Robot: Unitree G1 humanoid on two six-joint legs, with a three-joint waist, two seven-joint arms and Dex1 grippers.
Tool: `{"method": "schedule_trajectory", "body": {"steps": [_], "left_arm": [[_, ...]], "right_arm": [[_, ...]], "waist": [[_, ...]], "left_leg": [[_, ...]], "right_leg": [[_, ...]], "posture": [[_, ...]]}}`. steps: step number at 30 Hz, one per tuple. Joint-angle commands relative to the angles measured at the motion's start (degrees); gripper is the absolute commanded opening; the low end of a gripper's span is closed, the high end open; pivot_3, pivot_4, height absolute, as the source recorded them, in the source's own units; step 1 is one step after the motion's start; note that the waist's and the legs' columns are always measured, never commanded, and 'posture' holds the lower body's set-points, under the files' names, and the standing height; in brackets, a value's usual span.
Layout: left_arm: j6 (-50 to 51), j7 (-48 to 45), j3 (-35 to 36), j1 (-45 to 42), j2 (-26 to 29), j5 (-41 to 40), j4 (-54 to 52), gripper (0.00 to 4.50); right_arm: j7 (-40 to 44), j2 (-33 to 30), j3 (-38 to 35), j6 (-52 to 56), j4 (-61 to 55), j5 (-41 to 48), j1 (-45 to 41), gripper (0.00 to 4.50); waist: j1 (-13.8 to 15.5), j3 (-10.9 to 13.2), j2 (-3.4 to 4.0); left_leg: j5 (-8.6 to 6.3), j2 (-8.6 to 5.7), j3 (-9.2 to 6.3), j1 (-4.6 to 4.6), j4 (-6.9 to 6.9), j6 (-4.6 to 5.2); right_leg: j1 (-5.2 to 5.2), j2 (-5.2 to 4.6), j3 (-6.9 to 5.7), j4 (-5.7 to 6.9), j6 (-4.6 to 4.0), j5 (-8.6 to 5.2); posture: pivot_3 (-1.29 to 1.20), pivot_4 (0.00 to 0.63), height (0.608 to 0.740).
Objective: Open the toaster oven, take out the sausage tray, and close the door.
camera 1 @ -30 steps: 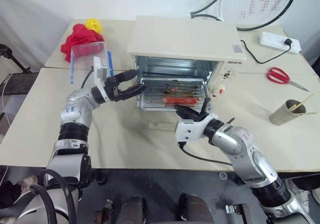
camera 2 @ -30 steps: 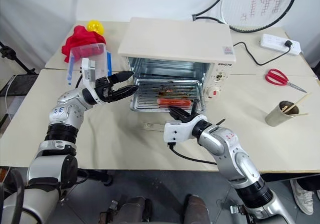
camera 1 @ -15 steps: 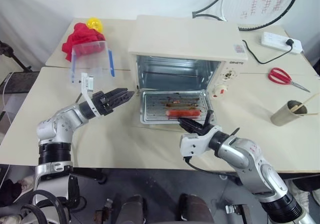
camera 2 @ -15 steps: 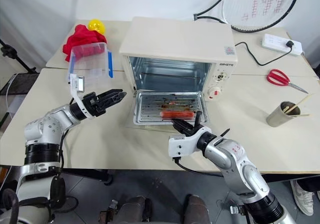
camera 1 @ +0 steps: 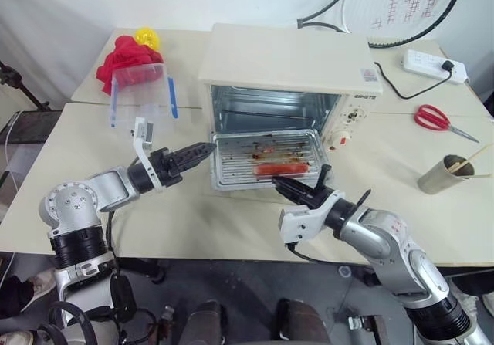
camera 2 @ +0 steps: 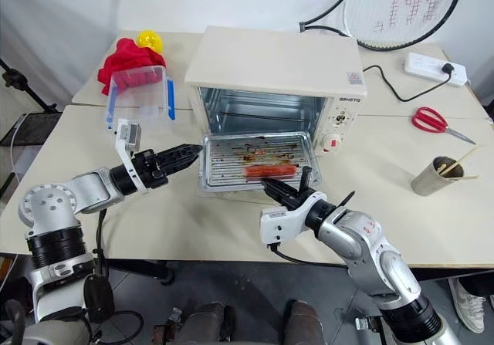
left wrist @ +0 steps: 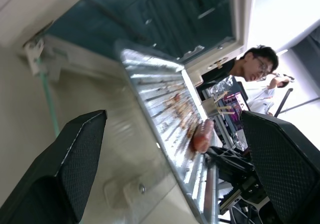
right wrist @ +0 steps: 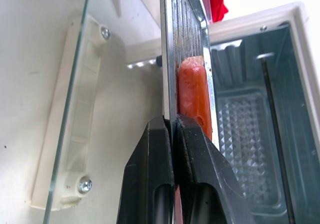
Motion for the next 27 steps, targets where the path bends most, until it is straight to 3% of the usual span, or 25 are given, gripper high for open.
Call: {"method": "schedule_trajectory", "body": {"steps": [1,8,11,14,24,27], "left_arm": [[4.7,3.1,2.5,-1.3,-2.5,-3.4,1.3,4.50],[8.0,9.6,7.6,-5.6,-8.5,-4.2,6.7,4.50],[8.9,12.5,10.0,-6.9,-10.9,-5.2,8.5,3.94],[9.0,16.3,11.6,-7.2,-12.5,-7.9,10.1,3.06],[8.3,30.4,10.7,-2.4,-13.4,-26.0,12.6,0.31],[5.1,36.0,9.1,-0.4,-13.7,-32.4,12.1,0.03]], "right_arm": [[-0.6,-0.4,-1.6,-2.1,-2.3,1.0,-1.6,0.04],[0.6,-1.3,-1.2,-4.6,-1.5,2.6,-2.7,0.04],[0.9,-1.7,-1.5,-5.9,-1.8,3.9,-2.8,0.04],[1.9,-2.5,-1.7,-6.1,-1.6,4.9,-2.7,0.04],[3.8,-3.8,-3.0,-7.2,-0.5,8.8,-2.8,0.04],[4.5,-3.4,-3.6,-6.2,-0.6,10.9,-2.1,0.04]], "waist": [[0.0,0.0,0.00],[0.1,0.0,-0.01],[0.1,0.0,-0.01],[0.1,0.0,-0.01],[0.1,0.0,-0.02],[0.1,0.0,-0.02]], "left_leg": [[0.00,0.00,0.00,0.00,0.00,0.00],[0.02,0.00,0.01,0.00,-0.01,-0.03],[0.02,-0.01,0.05,0.00,-0.01,-0.03],[0.02,0.00,0.07,0.00,-0.01,-0.03],[0.02,0.00,0.01,0.02,-0.01,-0.03],[0.02,-0.02,0.01,0.02,-0.01,-0.03]], "right_leg": [[0.00,0.00,0.00,0.00,0.00,0.00],[0.00,0.01,-0.01,-0.01,0.00,0.00],[0.00,0.01,0.00,-0.02,0.00,0.00],[0.00,0.01,0.00,-0.03,0.00,0.00],[0.00,0.00,0.04,-0.02,0.00,0.00],[0.00,-0.01,0.04,-0.02,0.00,0.00]], "posture": [[0.00,0.150,0.740],[0.00,0.150,0.740],[0.00,0.150,0.740],[0.00,0.150,0.740],[0.00,0.150,0.740],[0.00,0.150,0.740]]}}
